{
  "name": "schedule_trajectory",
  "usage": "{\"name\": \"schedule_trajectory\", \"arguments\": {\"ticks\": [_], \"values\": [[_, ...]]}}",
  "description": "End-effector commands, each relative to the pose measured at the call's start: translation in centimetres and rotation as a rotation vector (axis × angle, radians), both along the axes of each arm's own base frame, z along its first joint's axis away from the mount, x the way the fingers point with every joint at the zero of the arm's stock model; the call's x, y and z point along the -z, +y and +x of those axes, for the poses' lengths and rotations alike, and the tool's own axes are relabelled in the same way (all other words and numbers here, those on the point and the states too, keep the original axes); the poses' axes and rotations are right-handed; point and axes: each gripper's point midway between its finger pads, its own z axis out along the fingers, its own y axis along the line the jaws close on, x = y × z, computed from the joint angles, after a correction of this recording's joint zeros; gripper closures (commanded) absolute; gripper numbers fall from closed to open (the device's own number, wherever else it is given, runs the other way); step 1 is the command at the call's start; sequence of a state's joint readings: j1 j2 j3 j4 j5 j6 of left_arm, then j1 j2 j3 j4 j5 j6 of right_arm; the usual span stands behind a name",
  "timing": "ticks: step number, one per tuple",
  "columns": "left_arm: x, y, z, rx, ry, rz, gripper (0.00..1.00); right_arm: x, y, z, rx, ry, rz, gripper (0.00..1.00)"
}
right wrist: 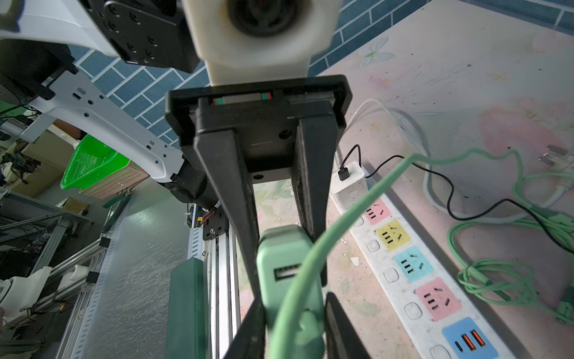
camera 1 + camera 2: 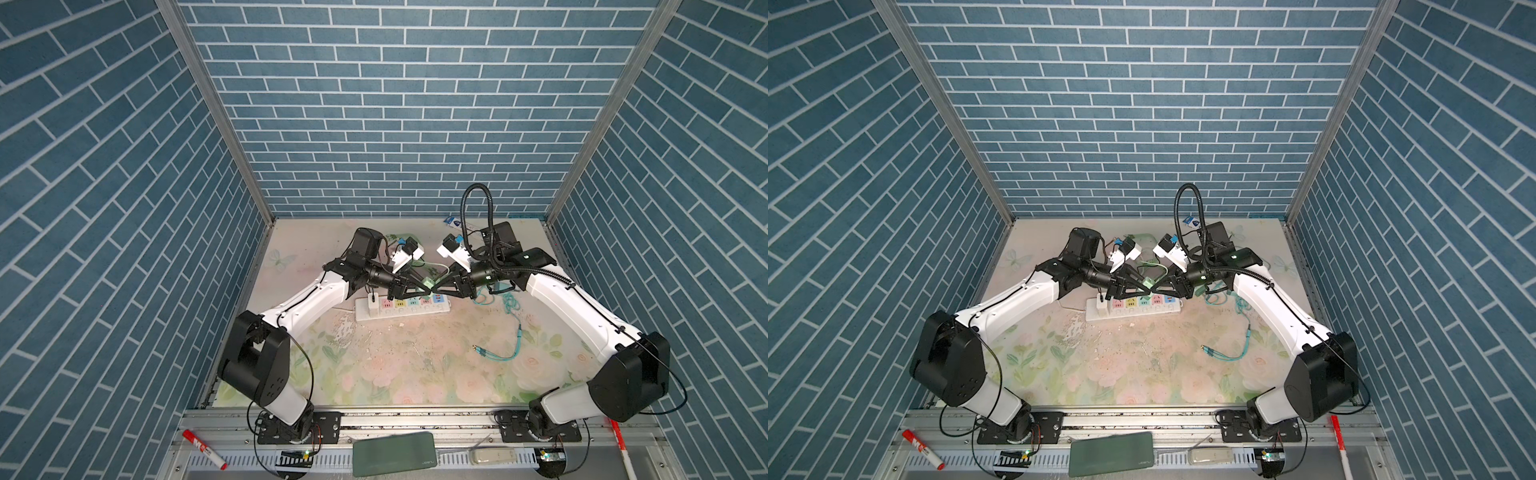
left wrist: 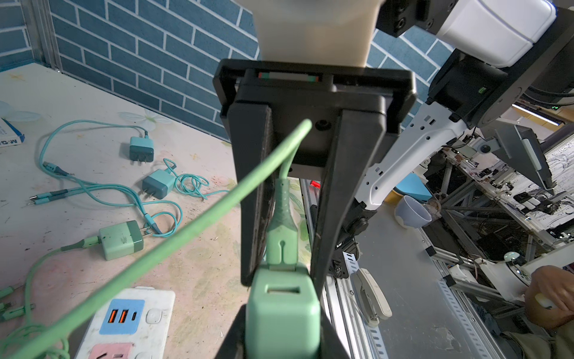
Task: Insert the plug
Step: 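Close the right gripper on the mint-green charger beside the left gripper, then open the left gripper and draw back while the right gripper holds the charger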
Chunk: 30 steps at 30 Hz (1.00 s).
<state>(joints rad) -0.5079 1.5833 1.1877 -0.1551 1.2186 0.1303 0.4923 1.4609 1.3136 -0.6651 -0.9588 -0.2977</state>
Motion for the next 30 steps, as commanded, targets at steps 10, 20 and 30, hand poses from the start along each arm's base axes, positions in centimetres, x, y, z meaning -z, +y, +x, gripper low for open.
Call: {"name": "schedule_trajectory", "arguments": {"ticks": [10, 20, 30], "values": [[-0.3, -0.8, 1.8, -0.047, -0.041, 0.012, 0.58, -1.4, 0.6, 0.6, -0.011, -0.045, 0.013, 0.83], [0.4, -0.3, 2.8, -0.085, -0.026, 0.029, 0.59, -0.2, 0.1, 2.4, 0.109, -0.036, -0.054, 0.88], [1.7, 0.8, 4.5, -0.161, -0.013, 0.086, 0.44, -0.6, -0.1, 2.7, 0.139, -0.050, -0.054, 0.90]]}}
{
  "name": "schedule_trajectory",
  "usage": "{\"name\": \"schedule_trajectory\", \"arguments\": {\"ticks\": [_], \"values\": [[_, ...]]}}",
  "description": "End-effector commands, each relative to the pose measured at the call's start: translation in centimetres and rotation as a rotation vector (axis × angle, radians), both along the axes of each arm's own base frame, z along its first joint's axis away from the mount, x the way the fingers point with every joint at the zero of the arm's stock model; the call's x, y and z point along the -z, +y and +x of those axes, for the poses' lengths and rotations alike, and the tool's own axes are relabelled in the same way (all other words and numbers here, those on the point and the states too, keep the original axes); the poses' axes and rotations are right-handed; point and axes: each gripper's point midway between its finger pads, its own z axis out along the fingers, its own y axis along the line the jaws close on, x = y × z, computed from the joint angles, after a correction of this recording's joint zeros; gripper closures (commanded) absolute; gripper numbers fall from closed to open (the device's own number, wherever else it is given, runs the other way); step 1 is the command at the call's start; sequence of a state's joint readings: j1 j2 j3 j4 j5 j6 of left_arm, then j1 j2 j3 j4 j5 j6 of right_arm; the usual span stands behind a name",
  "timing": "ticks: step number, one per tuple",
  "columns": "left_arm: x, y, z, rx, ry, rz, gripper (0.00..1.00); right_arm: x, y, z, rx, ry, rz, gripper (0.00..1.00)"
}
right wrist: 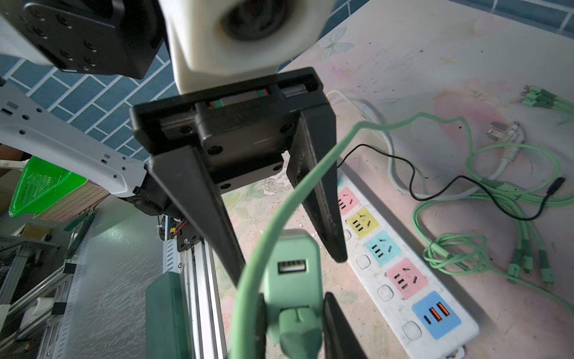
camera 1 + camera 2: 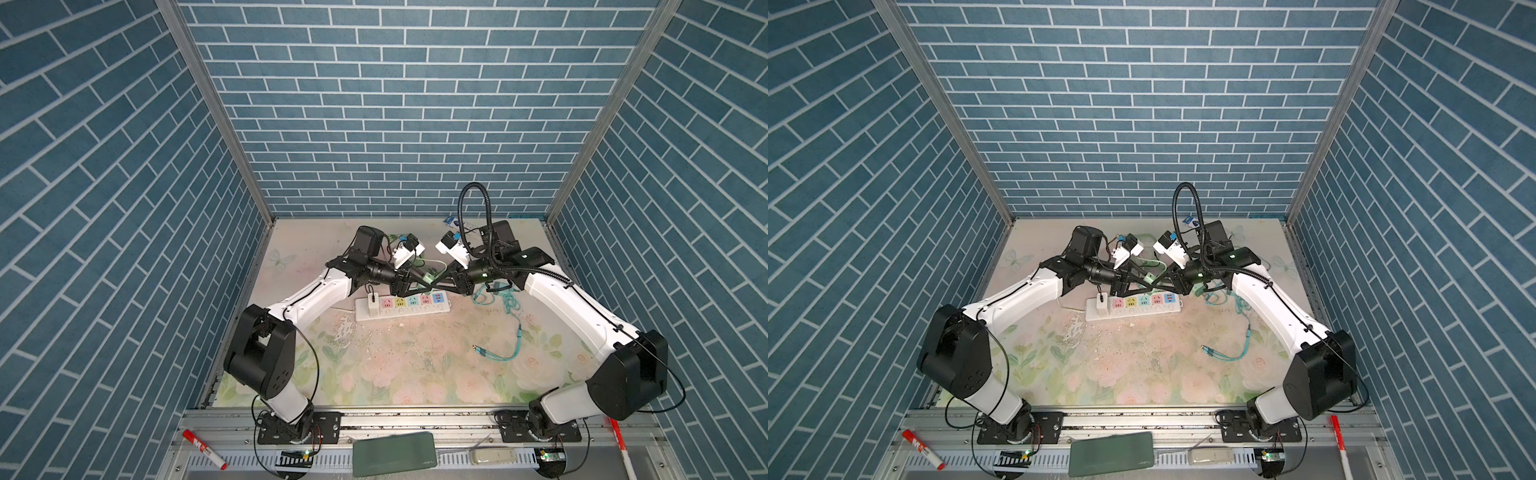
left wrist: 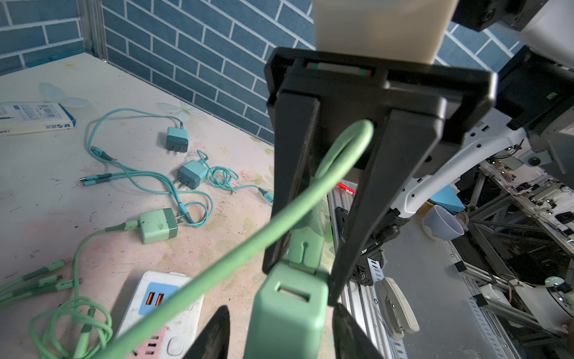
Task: Insert the plug
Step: 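Open the left gripper and draw back while the right gripper holds the charger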
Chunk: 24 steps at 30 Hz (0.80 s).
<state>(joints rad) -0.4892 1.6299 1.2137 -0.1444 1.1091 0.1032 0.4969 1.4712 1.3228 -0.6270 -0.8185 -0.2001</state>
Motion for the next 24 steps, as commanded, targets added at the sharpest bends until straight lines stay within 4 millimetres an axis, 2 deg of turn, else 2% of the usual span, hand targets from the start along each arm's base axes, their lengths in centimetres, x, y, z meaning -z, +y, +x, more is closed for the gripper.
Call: {"name": "schedule_trajectory", "arguments": {"ticks": [1, 10, 19, 24], "values": [[0.1, 1.0, 1.6, -0.055, -0.018, 0.026, 0.44, -1.6, 0.2, 0.6, 0.013, -0.056, 0.019, 0.90], [0.9, 3.7, 2.5, -0.159, -0.024, 0.114, 0.41, -0.4, -0.1, 3.2, 0.113, -0.069, -0.054, 0.90], [0.9, 5.5, 0.9, -0.191, -0.017, 0.139, 0.41, 1.5, 1.2, 4.5, 0.092, -0.033, -0.097, 0.90], [1.3, 6.3, 0.8, -0.258, -0.025, 0.159, 0.41, 4.3, 2.5, 5.4, 0.091, -0.024, -0.224, 0.90]]}}
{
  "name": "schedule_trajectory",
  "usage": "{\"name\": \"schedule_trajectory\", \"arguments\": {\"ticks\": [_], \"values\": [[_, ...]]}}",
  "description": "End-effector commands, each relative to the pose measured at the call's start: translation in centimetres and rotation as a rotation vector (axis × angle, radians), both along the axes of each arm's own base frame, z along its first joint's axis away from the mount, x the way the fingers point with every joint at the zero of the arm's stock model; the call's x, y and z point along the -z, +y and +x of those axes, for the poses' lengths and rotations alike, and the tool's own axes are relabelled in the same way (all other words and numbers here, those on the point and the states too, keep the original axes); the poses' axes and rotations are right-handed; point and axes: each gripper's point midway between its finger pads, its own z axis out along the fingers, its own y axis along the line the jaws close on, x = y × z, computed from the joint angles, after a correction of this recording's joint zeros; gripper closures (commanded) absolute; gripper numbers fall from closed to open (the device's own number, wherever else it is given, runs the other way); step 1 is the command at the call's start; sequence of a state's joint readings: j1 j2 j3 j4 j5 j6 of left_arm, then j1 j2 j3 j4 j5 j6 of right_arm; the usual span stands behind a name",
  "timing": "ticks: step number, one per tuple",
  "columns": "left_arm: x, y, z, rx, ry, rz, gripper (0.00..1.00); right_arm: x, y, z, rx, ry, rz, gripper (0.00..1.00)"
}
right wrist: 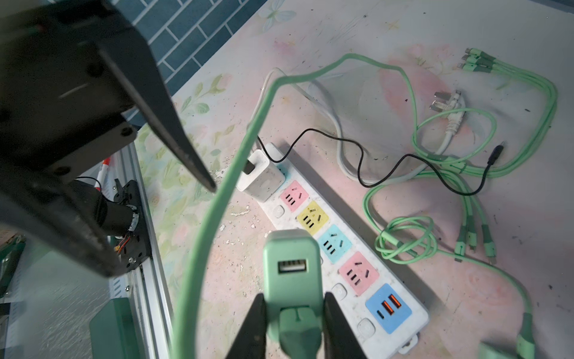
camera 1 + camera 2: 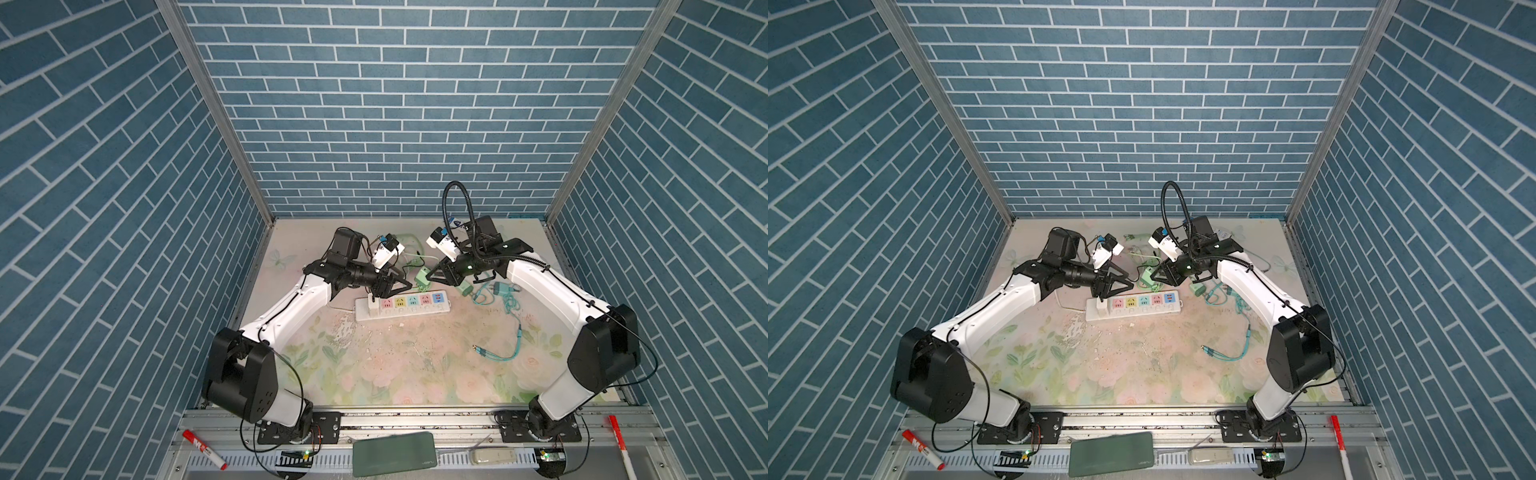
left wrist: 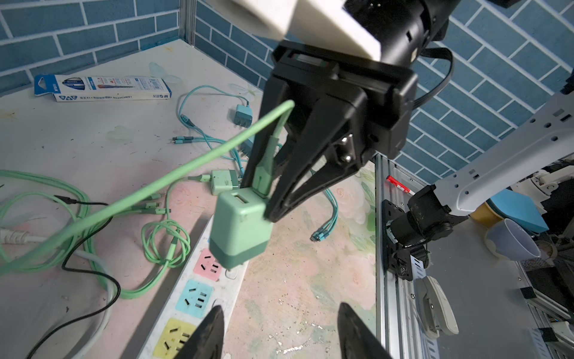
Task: Insert the plug
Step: 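Open the left gripper and draw back while the right gripper holds the charger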
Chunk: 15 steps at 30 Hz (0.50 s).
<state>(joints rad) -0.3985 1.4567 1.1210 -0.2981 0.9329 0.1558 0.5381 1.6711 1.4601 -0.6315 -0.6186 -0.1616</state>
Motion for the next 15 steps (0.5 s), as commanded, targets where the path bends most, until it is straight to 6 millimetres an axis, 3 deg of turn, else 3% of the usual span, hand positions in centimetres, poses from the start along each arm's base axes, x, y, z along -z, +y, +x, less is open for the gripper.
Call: {"name": "schedule_trajectory", "arguments": {"ticks": [1, 6, 15], "values": [[1.0, 1.0, 0.4, -0.075, 0.004, 0.035, 0.41, 0.6, 1.1, 0.5, -0.024, -0.026, -0.076, 0.90], [2.7, 2.5, 2.0, -0.218, 0.009, 0.073, 0.42, 2.3, 2.9, 1.3, -0.039, -0.039, -0.132, 0.91], [1.1, 4.7, 2.2, -0.357, -0.032, -0.018, 0.41, 4.6, 6.6, 0.3, -0.154, -0.074, -0.201, 0.91]]}}
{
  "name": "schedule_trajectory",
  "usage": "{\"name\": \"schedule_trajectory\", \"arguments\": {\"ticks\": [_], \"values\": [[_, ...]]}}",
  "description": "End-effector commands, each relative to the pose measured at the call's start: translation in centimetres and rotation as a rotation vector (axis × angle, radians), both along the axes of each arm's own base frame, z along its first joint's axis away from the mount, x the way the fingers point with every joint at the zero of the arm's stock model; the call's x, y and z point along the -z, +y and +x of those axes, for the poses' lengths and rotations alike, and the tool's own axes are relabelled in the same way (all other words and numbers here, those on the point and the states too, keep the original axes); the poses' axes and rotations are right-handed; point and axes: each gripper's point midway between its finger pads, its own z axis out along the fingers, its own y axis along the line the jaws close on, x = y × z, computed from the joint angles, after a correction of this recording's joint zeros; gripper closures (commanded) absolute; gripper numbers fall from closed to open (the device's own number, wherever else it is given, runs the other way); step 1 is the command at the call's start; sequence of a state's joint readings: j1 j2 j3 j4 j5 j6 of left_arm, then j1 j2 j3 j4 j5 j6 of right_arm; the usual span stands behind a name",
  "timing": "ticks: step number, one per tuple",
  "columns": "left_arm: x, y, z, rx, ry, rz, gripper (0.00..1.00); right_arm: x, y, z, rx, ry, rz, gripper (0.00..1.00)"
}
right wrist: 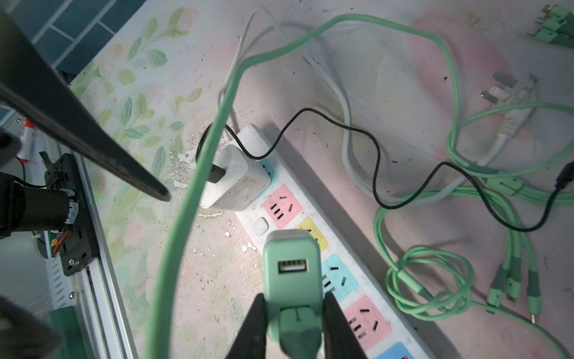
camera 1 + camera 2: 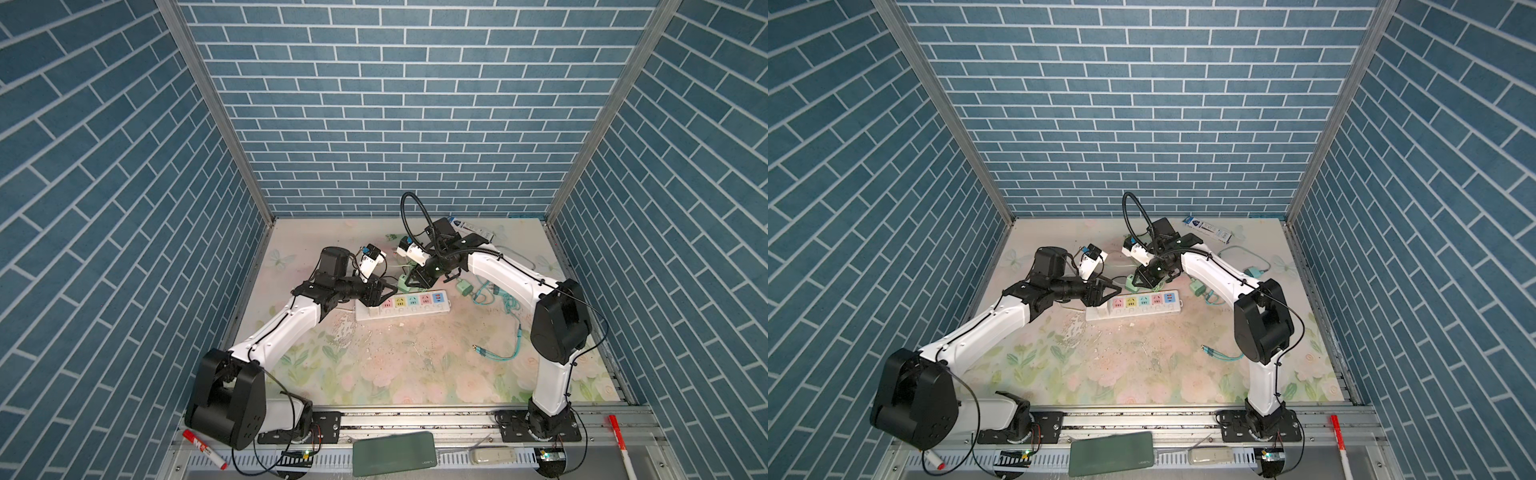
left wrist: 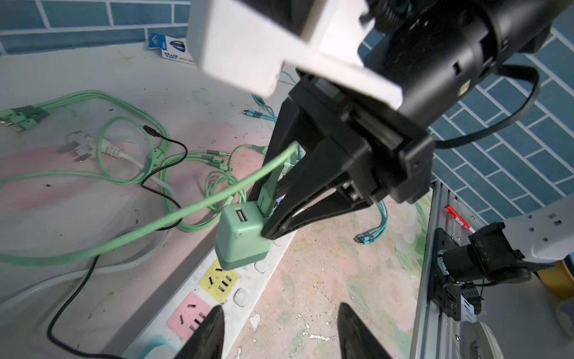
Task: Insert the plug
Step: 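Open the left gripper and draw back while the right gripper holds the charger, then carry the mint-green charger with the right gripper over the socket beside the white charger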
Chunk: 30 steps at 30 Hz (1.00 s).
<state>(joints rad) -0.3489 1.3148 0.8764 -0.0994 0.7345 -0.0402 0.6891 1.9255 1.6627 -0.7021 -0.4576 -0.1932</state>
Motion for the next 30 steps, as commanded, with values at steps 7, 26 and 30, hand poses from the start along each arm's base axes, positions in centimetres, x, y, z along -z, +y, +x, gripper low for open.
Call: {"name": "schedule_trajectory", "arguments": {"ticks": [7, 26, 30], "values": [[-2.5, 2.7, 0.7, -0.191, -0.121, -0.019, 0.41, 0.2, 2.6, -0.9, -0.143, -0.151, -0.053, 0.91], [-1.2, 6.3, -0.6, -0.375, -0.096, 0.011, 0.39, 1.3, 5.0, -1.9, -0.279, -0.331, -0.076, 0.94], [0.2, 7.1, -0.7, -0.423, -0.051, 0.017, 0.40, 2.0, 4.9, -2.1, -0.300, -0.334, -0.088, 0.94]]}}
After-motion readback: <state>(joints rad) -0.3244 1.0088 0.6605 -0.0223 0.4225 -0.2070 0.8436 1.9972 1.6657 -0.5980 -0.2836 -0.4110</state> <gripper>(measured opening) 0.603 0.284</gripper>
